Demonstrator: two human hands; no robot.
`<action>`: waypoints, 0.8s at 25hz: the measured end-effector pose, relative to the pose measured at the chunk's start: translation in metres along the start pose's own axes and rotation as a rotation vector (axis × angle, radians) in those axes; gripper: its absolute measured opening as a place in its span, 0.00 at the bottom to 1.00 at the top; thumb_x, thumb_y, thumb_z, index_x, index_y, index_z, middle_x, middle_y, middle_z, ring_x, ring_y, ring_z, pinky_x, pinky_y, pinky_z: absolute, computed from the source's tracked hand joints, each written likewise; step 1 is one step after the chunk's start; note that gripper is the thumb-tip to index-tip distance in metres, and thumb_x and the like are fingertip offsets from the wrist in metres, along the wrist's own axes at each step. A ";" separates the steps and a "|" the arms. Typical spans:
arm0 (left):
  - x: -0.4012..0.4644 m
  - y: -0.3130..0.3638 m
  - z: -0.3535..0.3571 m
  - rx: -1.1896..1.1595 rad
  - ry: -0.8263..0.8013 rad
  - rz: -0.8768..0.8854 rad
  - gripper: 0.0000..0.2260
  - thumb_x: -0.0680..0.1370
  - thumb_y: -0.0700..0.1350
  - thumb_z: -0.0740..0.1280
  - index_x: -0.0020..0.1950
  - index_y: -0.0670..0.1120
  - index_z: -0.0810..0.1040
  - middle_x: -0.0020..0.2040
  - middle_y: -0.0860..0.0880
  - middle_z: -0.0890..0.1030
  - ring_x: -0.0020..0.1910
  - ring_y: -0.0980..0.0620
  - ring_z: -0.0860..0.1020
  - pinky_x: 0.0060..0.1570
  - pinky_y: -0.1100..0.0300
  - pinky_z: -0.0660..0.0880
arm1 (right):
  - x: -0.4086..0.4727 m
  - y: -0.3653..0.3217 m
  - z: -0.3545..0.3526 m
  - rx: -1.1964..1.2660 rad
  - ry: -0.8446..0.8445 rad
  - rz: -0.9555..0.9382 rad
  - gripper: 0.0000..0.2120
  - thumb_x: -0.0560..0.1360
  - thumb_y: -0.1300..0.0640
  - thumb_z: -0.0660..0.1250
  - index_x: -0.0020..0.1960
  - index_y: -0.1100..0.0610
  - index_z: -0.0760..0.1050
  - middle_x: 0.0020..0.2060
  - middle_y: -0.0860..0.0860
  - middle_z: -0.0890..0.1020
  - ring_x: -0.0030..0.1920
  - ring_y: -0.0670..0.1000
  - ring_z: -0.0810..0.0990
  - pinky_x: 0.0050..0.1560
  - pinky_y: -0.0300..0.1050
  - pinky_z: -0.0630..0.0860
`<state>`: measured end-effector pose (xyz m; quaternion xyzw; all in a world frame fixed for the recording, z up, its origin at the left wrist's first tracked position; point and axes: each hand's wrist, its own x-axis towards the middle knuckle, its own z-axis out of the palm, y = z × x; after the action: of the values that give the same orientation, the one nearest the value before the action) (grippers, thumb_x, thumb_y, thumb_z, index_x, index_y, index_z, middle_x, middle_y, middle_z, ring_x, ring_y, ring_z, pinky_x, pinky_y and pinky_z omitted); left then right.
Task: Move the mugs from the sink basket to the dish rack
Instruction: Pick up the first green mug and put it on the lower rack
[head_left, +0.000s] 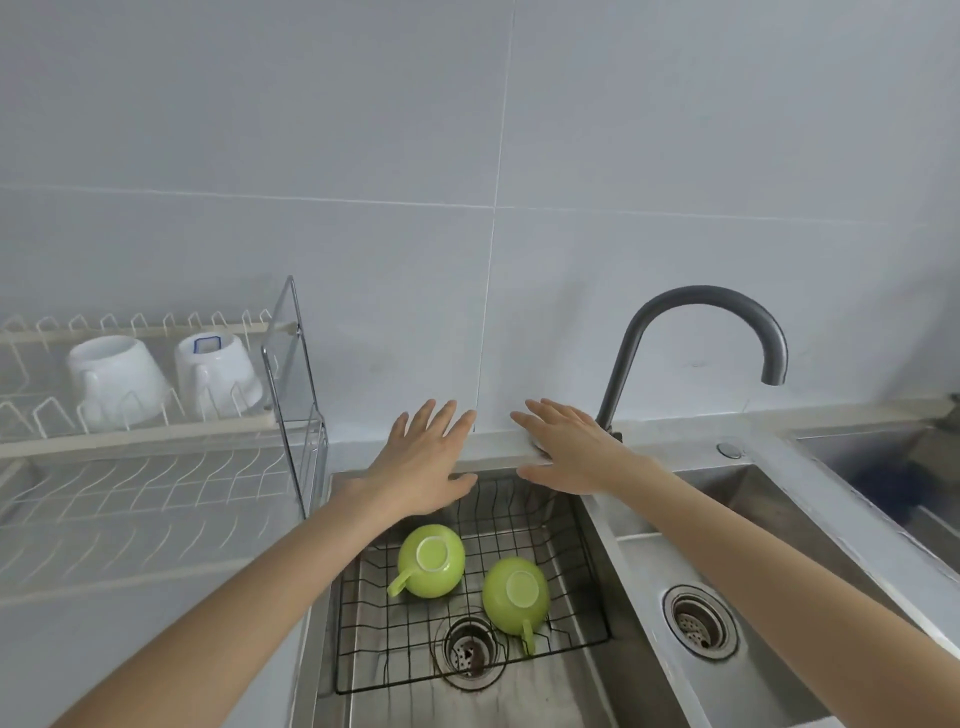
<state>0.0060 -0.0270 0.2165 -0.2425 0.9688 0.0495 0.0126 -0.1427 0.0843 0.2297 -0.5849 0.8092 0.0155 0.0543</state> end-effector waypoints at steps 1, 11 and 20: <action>0.004 0.004 0.009 -0.010 -0.020 -0.002 0.31 0.78 0.54 0.56 0.74 0.47 0.43 0.77 0.45 0.44 0.76 0.44 0.43 0.74 0.46 0.44 | 0.000 0.006 0.009 0.012 -0.015 0.003 0.32 0.77 0.47 0.59 0.76 0.53 0.49 0.77 0.55 0.51 0.77 0.55 0.48 0.76 0.52 0.48; 0.044 0.027 0.091 -0.126 -0.176 -0.021 0.32 0.77 0.55 0.58 0.75 0.47 0.45 0.77 0.44 0.48 0.76 0.45 0.48 0.74 0.48 0.50 | 0.014 0.049 0.087 0.164 -0.163 0.039 0.31 0.77 0.49 0.60 0.75 0.56 0.51 0.76 0.58 0.55 0.76 0.56 0.53 0.75 0.50 0.53; 0.078 0.028 0.161 -0.348 -0.324 -0.110 0.32 0.77 0.54 0.60 0.75 0.47 0.48 0.77 0.46 0.52 0.75 0.47 0.54 0.74 0.50 0.57 | 0.047 0.073 0.162 0.322 -0.339 0.139 0.30 0.77 0.51 0.60 0.75 0.56 0.52 0.75 0.58 0.57 0.75 0.57 0.55 0.74 0.53 0.57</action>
<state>-0.0758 -0.0226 0.0552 -0.2822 0.9163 0.2533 0.1286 -0.2150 0.0768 0.0609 -0.5005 0.8189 -0.0123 0.2806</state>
